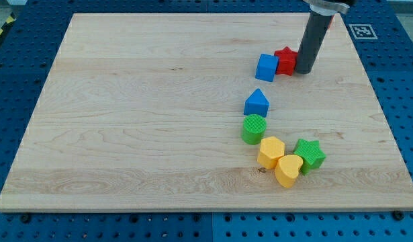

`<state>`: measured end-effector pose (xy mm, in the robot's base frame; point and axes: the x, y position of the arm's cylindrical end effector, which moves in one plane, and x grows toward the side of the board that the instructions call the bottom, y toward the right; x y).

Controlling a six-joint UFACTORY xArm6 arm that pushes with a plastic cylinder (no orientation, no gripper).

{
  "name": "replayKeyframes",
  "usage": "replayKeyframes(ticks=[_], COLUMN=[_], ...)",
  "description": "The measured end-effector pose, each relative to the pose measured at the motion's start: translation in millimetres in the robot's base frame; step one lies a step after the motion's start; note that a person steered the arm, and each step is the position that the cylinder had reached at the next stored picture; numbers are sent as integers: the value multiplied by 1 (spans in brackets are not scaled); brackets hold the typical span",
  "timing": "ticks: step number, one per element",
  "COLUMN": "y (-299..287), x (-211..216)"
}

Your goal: Keep arm in between red star and blue cube

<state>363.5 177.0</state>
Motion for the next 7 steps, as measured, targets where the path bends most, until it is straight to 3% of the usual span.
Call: replayKeyframes(ticks=[2,4,7], y=[-34,-37,-47], x=[38,38,-2])
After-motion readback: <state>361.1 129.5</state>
